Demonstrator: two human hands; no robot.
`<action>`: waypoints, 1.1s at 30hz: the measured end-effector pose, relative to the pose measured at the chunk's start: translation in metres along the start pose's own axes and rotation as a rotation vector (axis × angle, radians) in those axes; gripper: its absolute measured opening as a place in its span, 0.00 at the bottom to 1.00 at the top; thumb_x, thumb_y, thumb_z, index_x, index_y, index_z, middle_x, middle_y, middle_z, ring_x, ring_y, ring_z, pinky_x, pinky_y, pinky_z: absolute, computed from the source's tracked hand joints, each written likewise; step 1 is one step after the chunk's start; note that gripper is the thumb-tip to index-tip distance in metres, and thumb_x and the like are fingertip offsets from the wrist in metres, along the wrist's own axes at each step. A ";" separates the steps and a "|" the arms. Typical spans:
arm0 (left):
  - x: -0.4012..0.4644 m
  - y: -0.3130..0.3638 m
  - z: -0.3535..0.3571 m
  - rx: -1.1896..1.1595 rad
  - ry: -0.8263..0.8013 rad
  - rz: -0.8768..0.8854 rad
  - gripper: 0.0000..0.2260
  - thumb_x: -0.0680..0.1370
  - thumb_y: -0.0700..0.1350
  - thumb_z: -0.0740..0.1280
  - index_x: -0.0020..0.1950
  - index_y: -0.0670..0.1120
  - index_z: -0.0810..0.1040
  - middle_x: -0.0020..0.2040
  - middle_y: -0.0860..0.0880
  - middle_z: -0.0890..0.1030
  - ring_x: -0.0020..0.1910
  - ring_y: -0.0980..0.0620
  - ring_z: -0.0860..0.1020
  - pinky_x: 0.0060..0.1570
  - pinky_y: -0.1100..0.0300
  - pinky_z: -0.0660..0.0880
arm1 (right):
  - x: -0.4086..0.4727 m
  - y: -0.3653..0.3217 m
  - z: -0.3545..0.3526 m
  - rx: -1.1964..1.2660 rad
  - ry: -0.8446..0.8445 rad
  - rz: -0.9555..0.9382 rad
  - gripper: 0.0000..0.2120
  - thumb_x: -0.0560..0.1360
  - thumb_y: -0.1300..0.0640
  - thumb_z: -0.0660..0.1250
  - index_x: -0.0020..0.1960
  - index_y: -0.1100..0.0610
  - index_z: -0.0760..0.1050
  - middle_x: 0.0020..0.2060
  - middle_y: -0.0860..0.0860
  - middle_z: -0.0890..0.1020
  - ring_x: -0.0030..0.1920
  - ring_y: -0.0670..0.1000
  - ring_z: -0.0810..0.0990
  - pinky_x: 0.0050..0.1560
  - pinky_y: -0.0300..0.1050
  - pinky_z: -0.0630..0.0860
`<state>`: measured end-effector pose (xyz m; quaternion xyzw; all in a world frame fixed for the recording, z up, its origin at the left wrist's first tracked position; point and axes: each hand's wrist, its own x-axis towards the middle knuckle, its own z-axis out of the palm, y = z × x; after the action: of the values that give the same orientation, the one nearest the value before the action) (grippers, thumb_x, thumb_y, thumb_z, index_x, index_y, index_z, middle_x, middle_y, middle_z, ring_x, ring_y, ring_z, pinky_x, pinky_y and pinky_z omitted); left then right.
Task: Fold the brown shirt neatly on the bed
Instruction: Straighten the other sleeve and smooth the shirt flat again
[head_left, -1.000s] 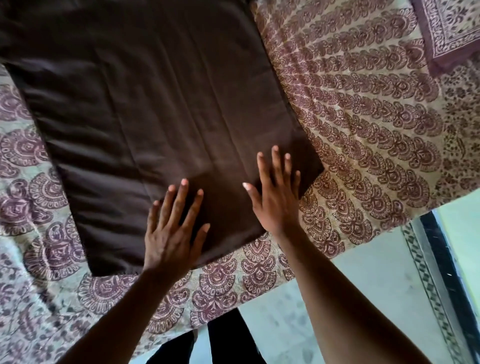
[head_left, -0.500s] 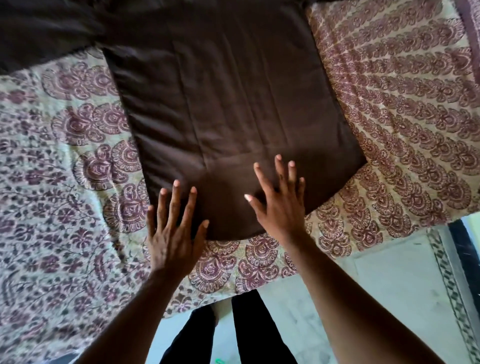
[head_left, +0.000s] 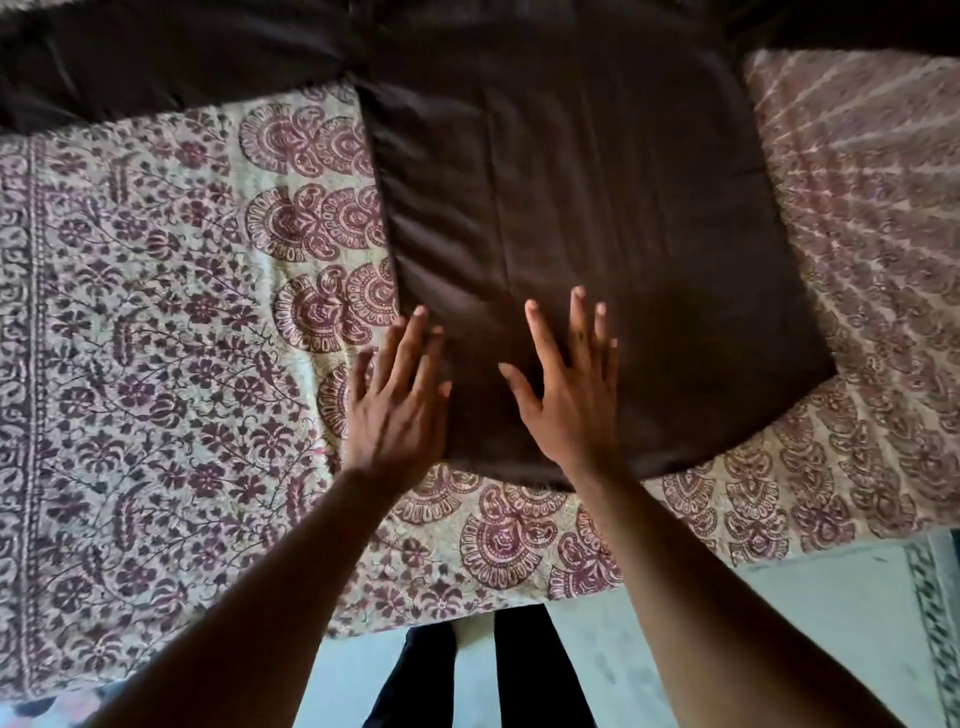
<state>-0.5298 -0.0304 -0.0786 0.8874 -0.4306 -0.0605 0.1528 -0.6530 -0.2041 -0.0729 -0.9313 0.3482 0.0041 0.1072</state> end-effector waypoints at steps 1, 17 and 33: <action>0.021 -0.011 -0.001 0.011 0.013 0.007 0.25 0.85 0.50 0.55 0.82 0.45 0.63 0.84 0.45 0.59 0.81 0.42 0.61 0.75 0.38 0.62 | 0.021 -0.013 0.006 -0.008 0.000 -0.031 0.33 0.82 0.32 0.54 0.83 0.42 0.53 0.84 0.55 0.47 0.83 0.62 0.46 0.79 0.67 0.56; -0.016 -0.054 -0.001 0.080 -0.270 0.236 0.40 0.79 0.66 0.58 0.85 0.47 0.50 0.85 0.48 0.46 0.84 0.48 0.47 0.80 0.39 0.52 | -0.060 -0.023 0.021 -0.069 -0.099 -0.065 0.31 0.83 0.38 0.54 0.83 0.49 0.57 0.84 0.54 0.50 0.84 0.60 0.48 0.79 0.68 0.52; 0.027 -0.071 -0.070 -0.330 -0.049 -0.209 0.22 0.84 0.51 0.57 0.77 0.45 0.67 0.79 0.48 0.67 0.78 0.51 0.66 0.74 0.43 0.68 | 0.036 -0.100 -0.025 0.245 -0.001 -0.286 0.23 0.83 0.45 0.59 0.71 0.58 0.75 0.66 0.56 0.80 0.63 0.59 0.81 0.57 0.57 0.79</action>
<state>-0.4429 0.0053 -0.0347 0.8885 -0.3240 -0.1671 0.2785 -0.5623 -0.1591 -0.0316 -0.9512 0.2102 -0.0533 0.2196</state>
